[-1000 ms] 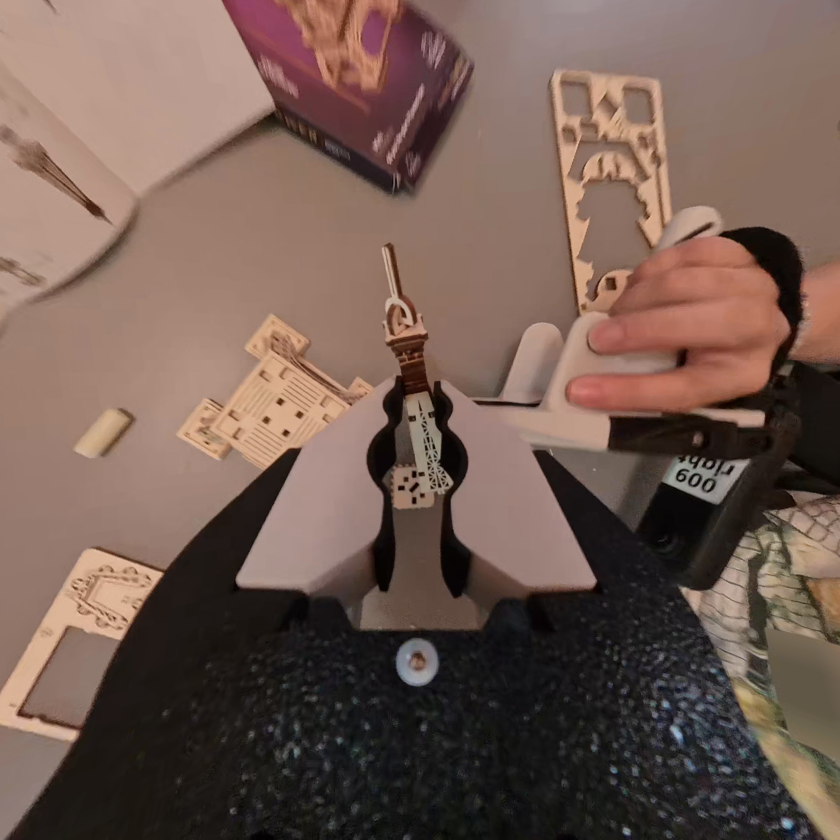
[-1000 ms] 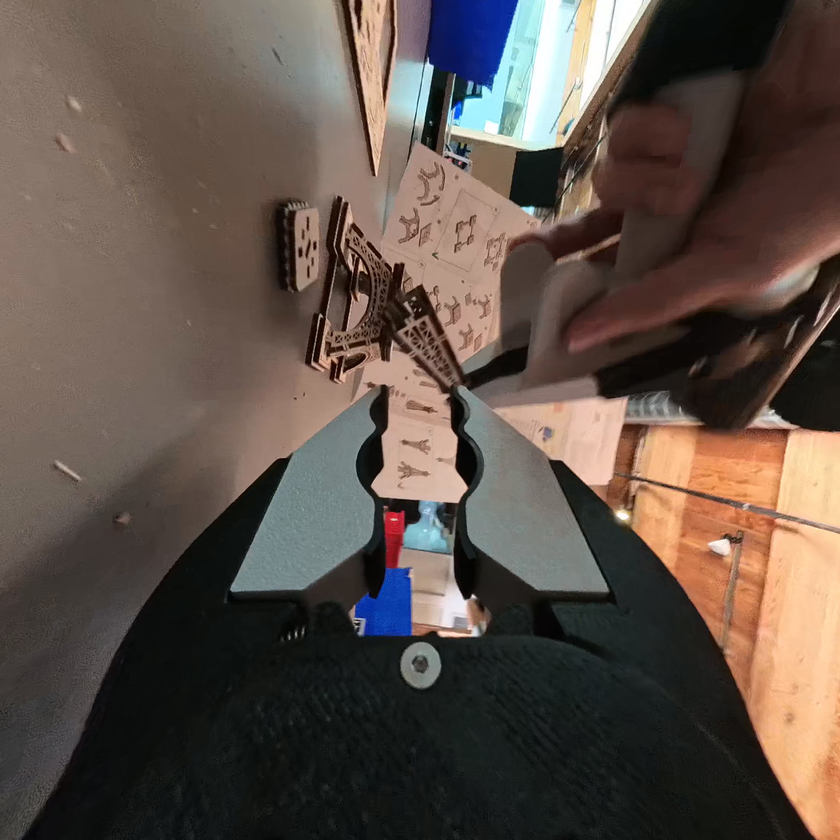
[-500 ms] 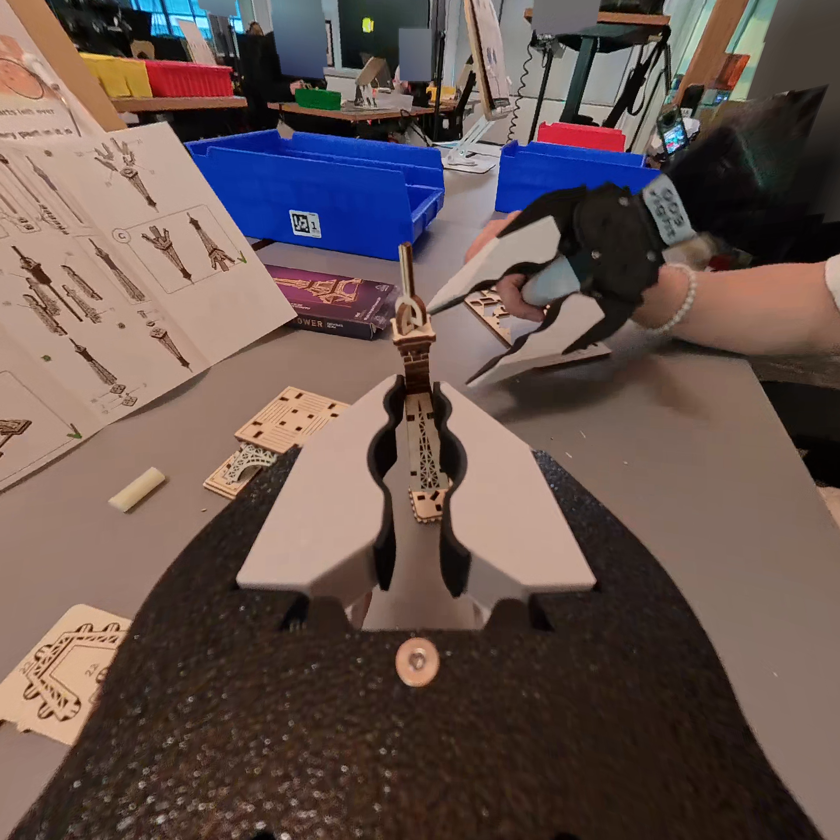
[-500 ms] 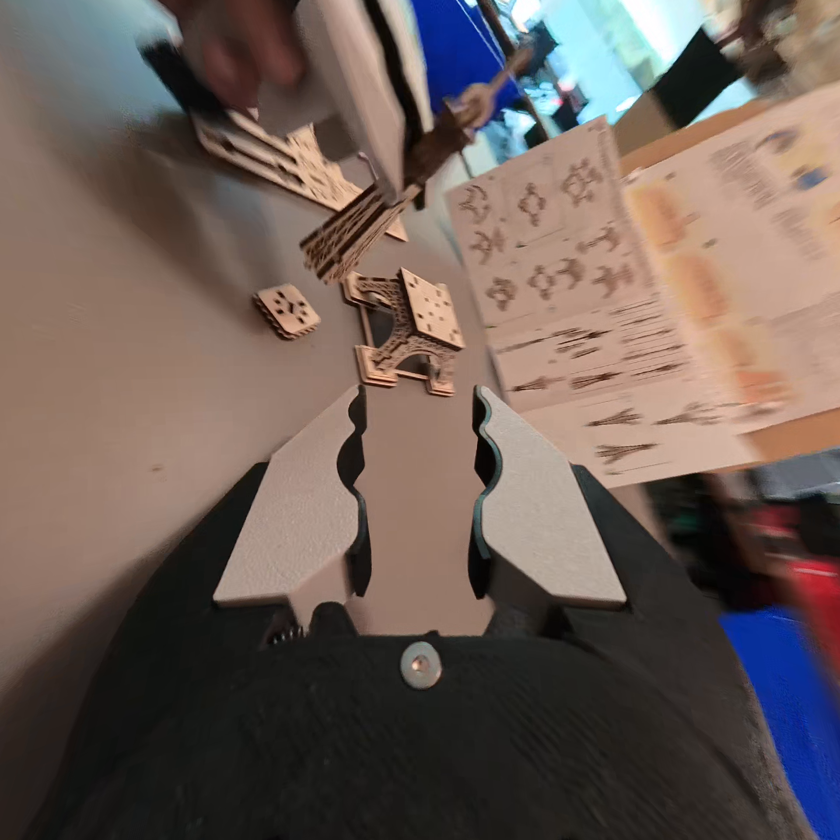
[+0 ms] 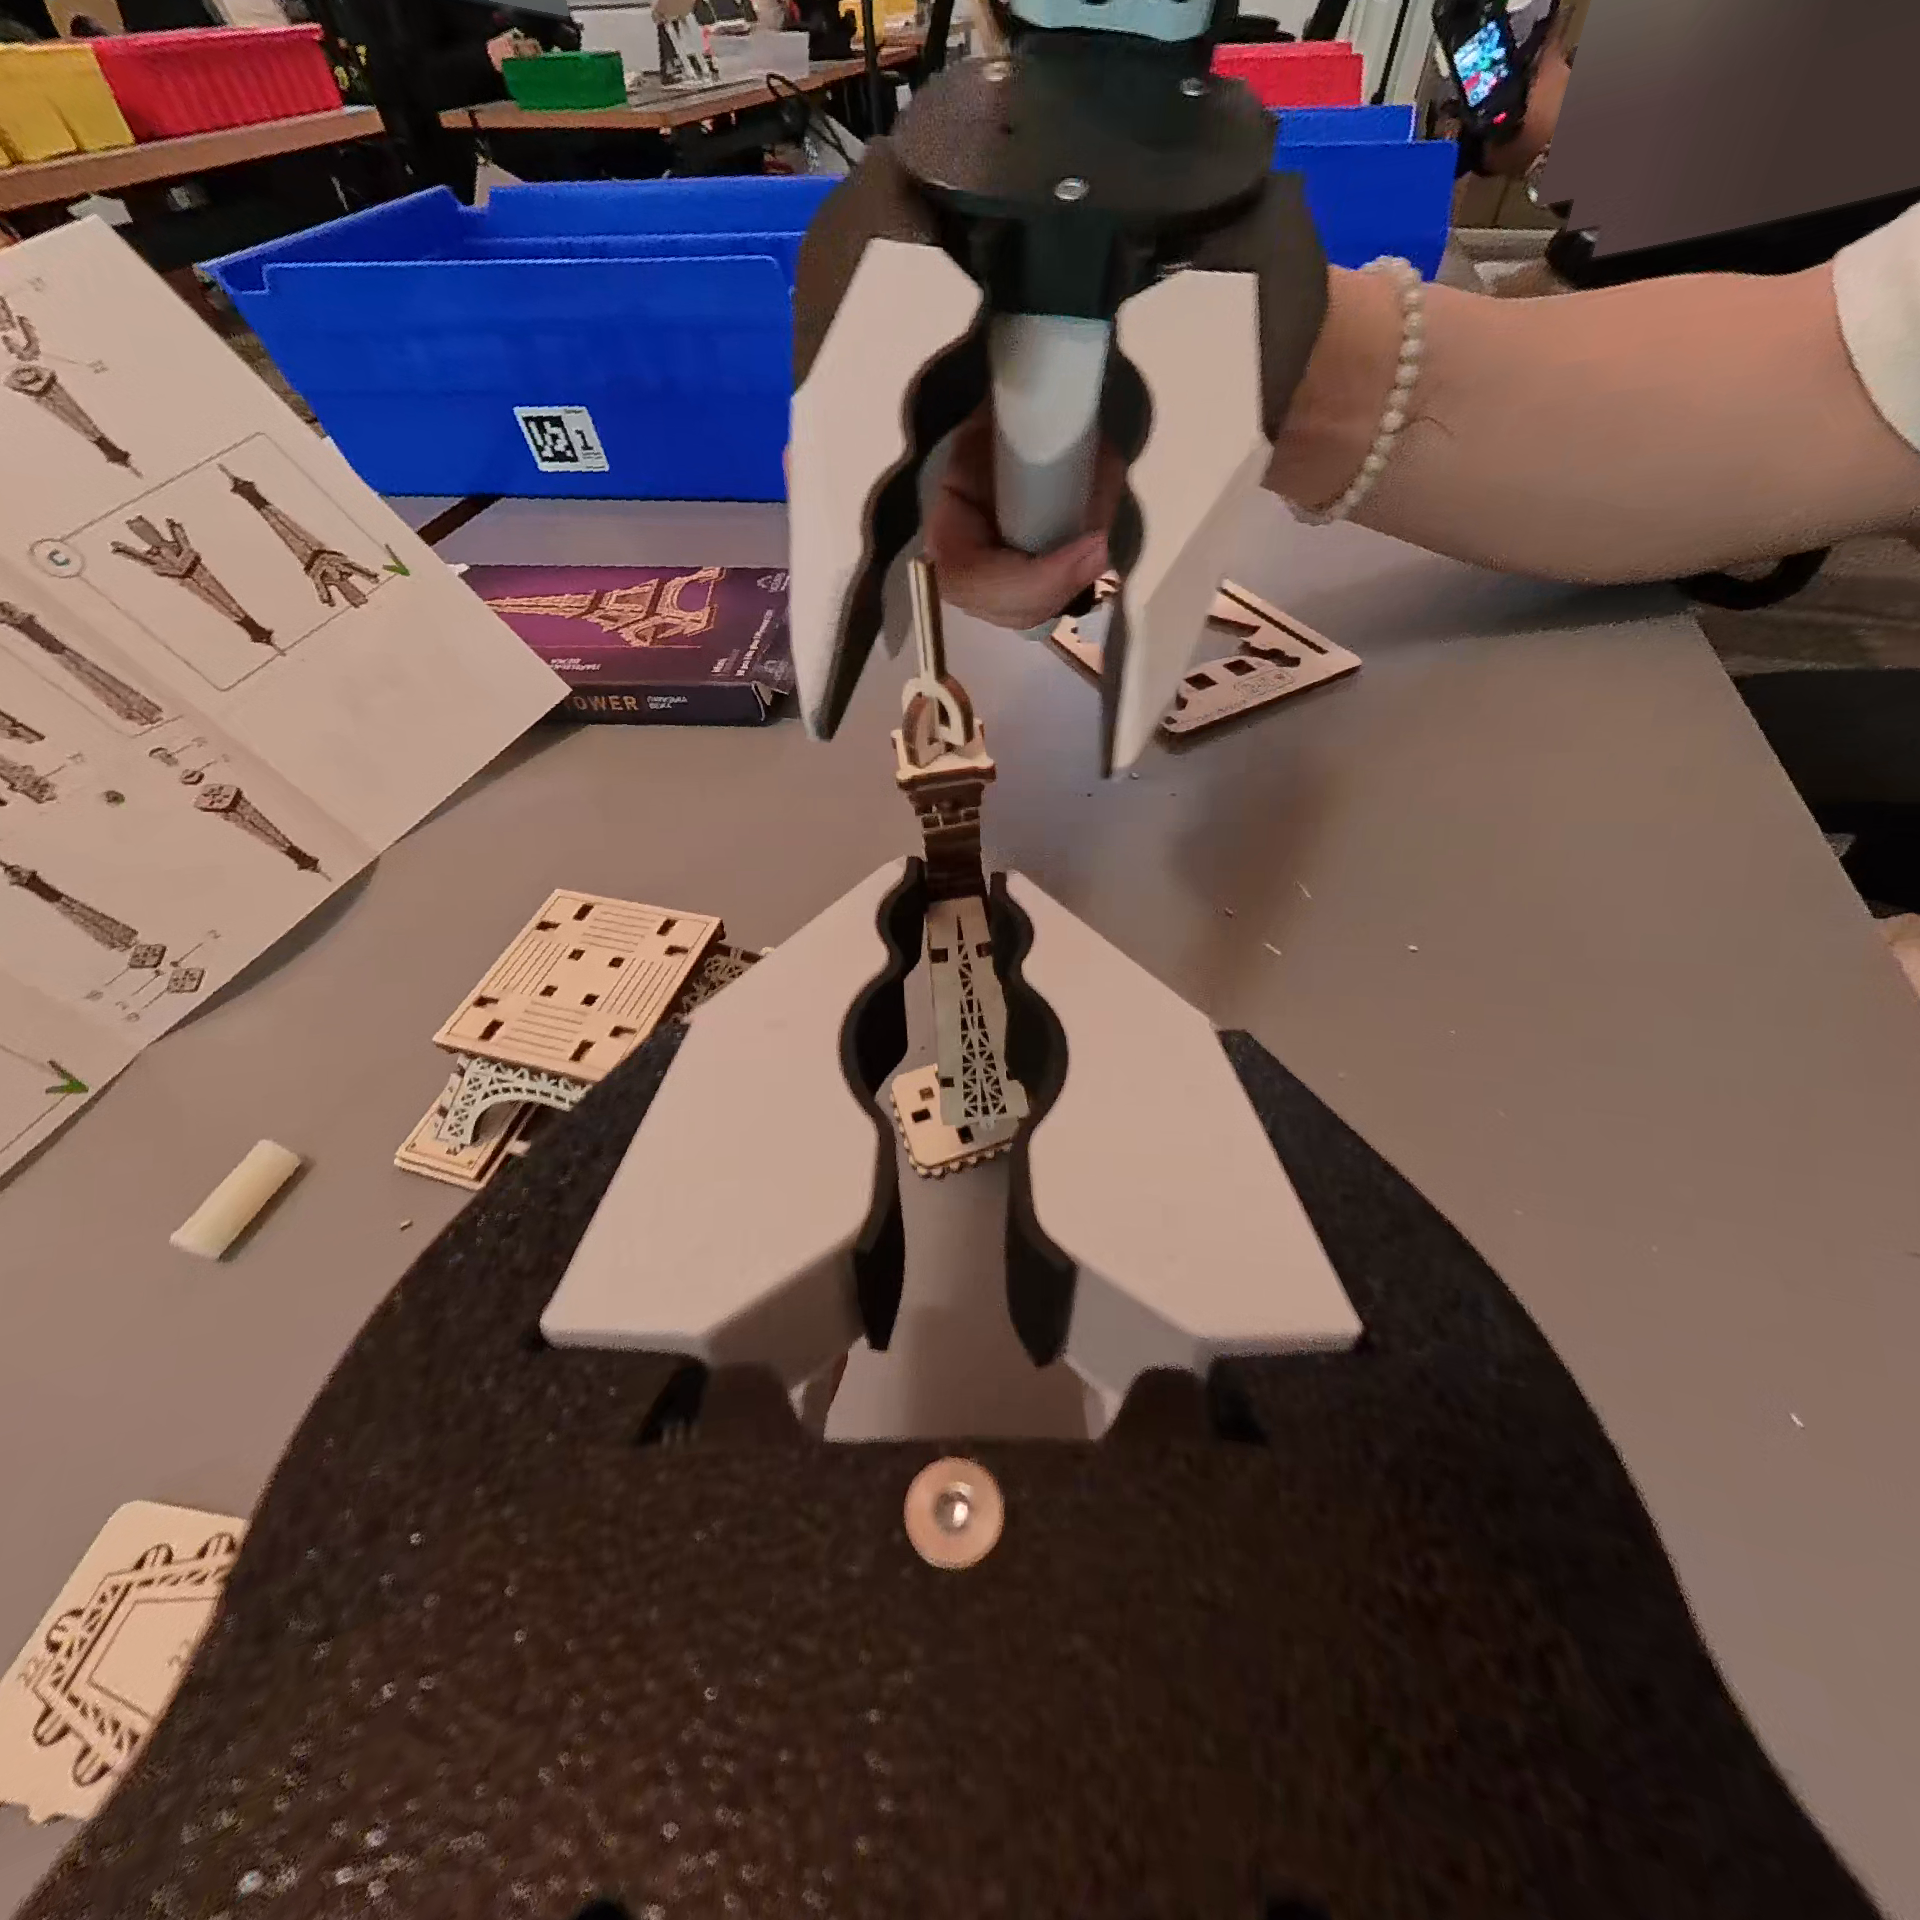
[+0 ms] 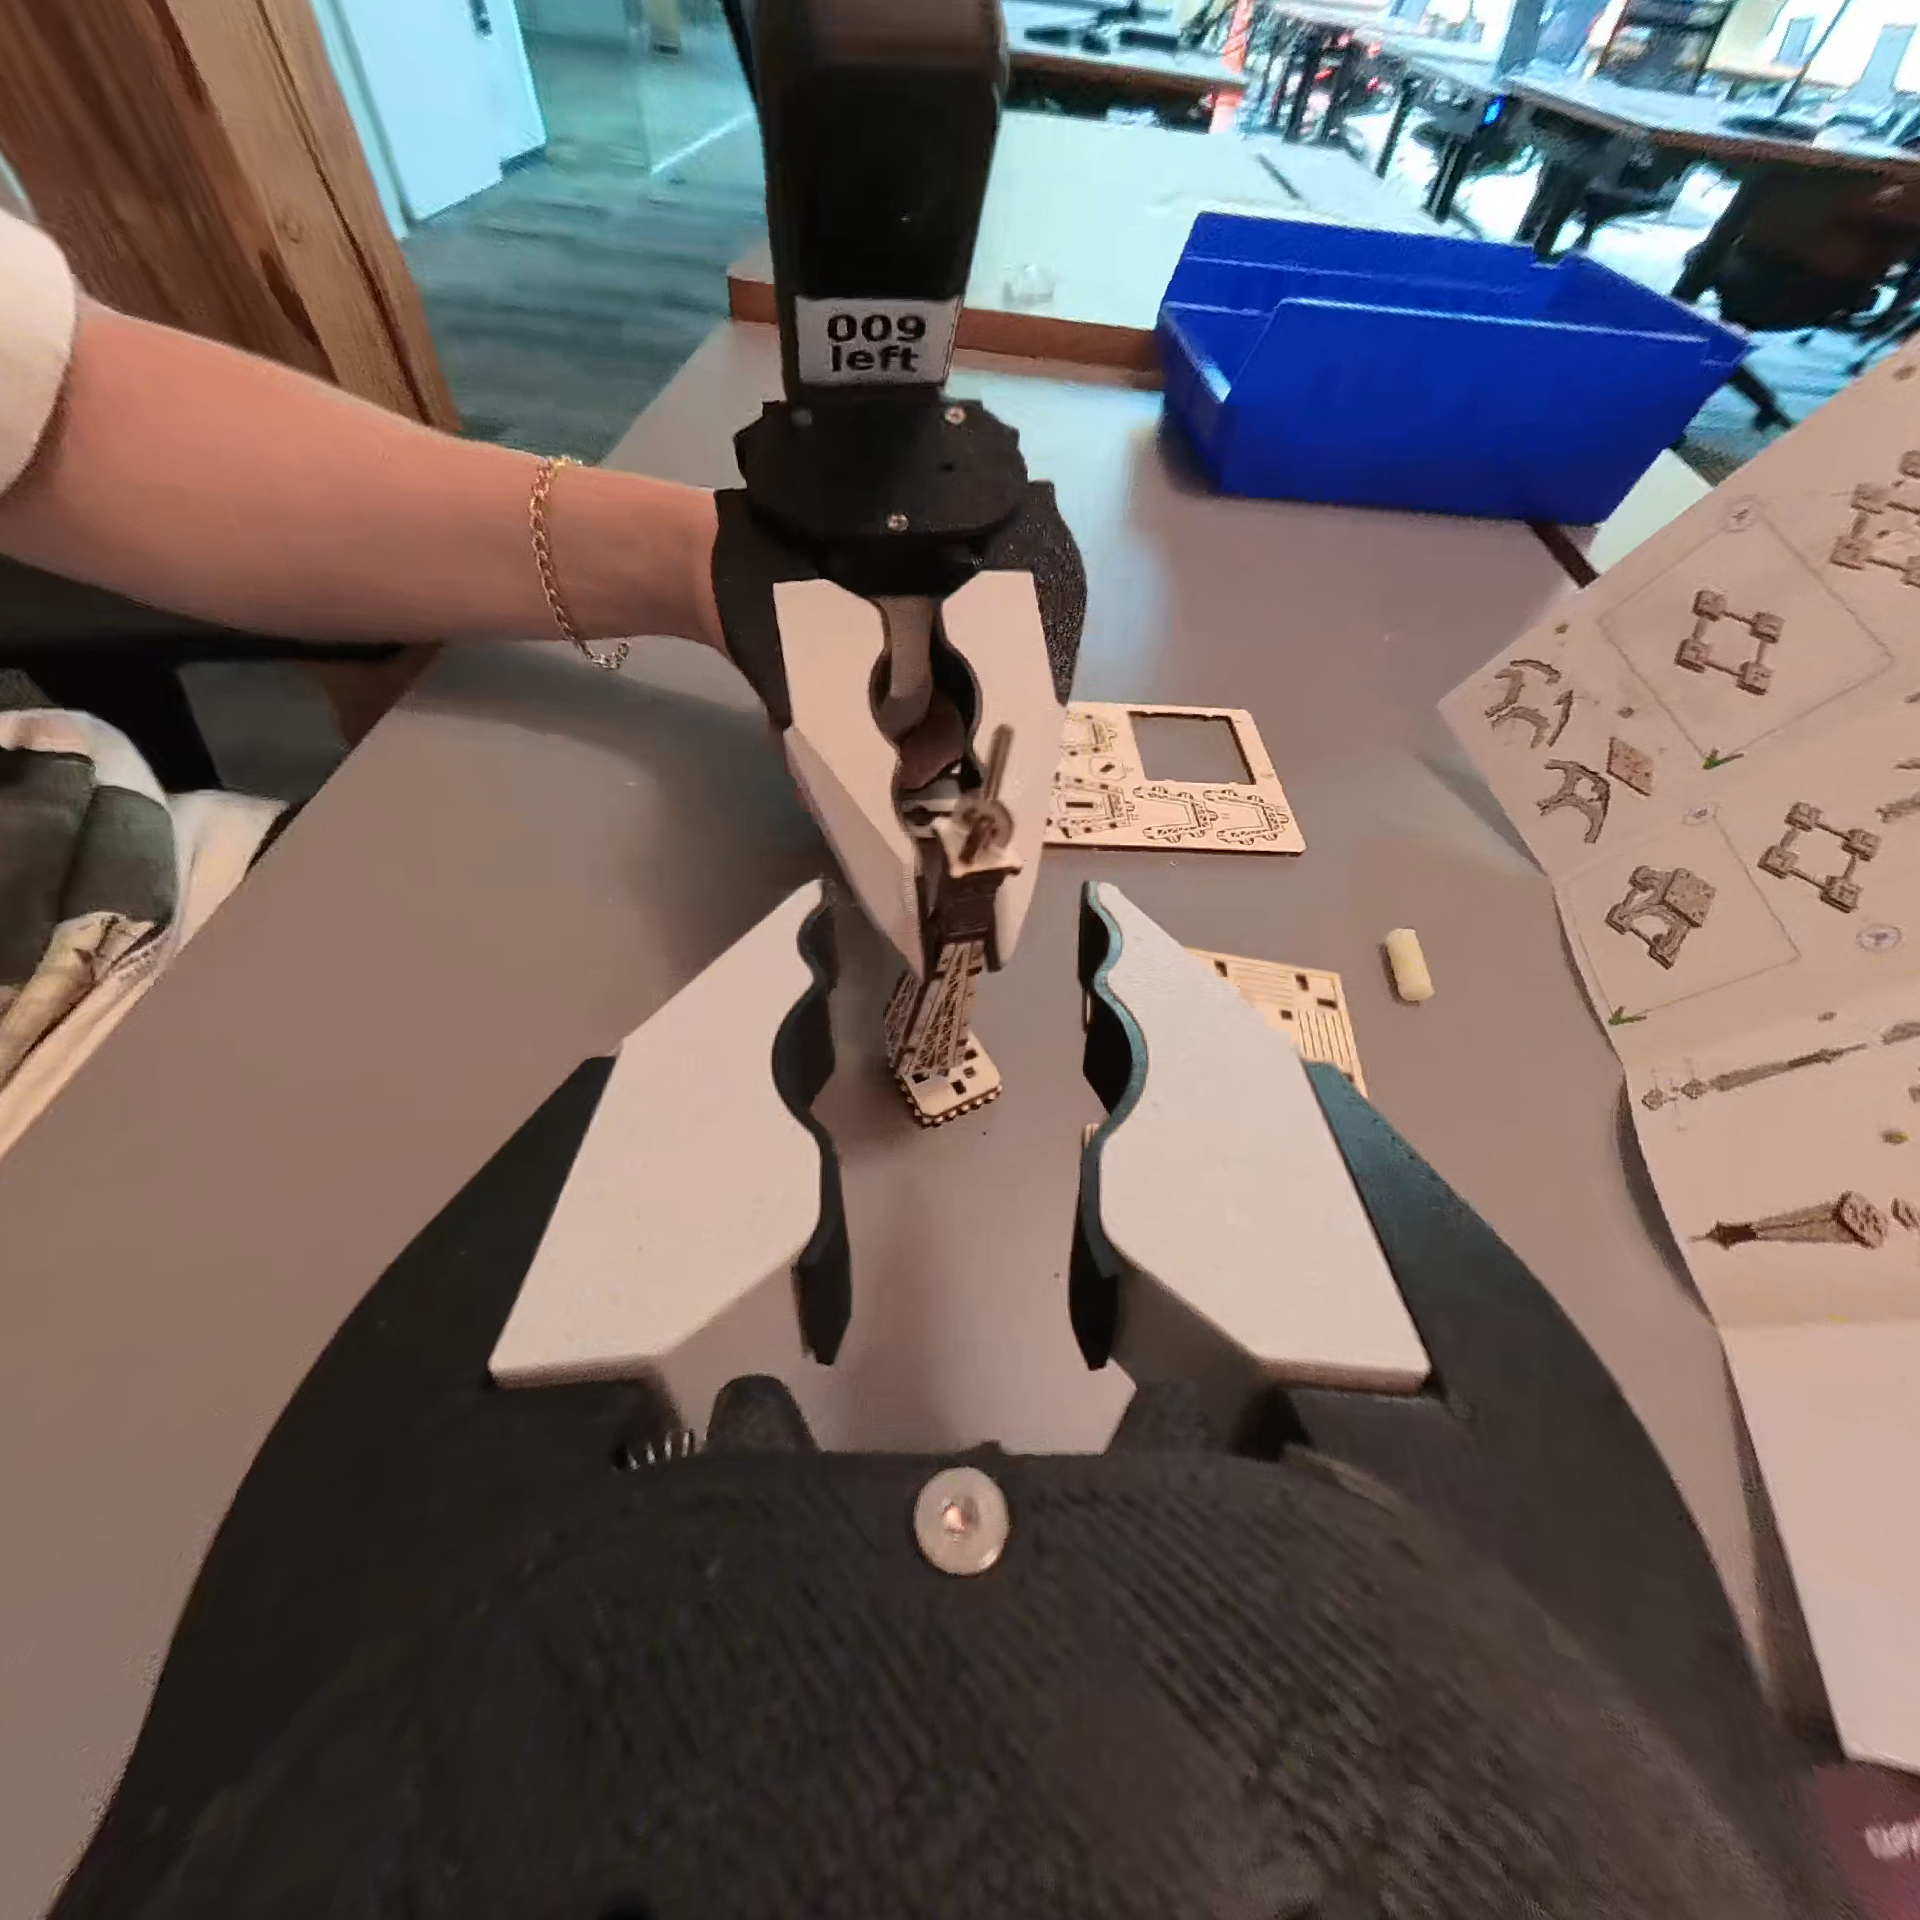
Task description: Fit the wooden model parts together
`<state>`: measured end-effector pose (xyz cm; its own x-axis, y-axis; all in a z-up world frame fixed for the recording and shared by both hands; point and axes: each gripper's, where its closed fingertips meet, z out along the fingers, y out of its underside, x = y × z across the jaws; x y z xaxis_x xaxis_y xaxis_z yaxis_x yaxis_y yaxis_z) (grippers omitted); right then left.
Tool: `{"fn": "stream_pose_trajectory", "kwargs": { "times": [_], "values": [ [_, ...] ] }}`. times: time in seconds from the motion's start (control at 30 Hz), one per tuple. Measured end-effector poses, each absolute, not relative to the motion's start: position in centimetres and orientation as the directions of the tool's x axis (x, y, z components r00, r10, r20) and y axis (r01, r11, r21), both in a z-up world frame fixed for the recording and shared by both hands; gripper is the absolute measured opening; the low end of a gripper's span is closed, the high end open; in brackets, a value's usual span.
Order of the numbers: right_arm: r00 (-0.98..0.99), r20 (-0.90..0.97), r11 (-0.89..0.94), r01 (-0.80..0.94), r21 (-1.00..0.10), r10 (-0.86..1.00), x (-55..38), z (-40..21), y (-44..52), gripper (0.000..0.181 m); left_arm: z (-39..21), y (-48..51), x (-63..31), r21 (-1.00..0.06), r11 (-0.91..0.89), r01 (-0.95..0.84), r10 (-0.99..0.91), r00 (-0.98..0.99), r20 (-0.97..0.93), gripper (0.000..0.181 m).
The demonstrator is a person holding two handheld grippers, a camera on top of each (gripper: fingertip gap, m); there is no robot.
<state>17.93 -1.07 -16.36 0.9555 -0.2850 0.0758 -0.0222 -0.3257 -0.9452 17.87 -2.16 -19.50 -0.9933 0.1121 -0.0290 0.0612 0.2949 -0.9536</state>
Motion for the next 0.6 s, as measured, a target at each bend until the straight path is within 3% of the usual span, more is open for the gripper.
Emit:
{"fn": "stream_pose_trajectory", "kwargs": {
  "times": [0.13,0.6],
  "values": [
    [0.966,0.075,-0.293,0.000,-0.956,-0.246,18.4,-15.9,-0.7,0.026,-19.3,-2.2,17.6,-0.958,0.276,0.075,0.136,-0.990,-0.038,0.010],
    [0.980,0.064,-0.302,0.003,-0.953,-0.191,18.3,-17.6,-0.4,0.009,-19.4,-2.5,17.7,-0.957,0.283,0.060,0.154,-0.988,-0.016,0.011]
  ]
}}
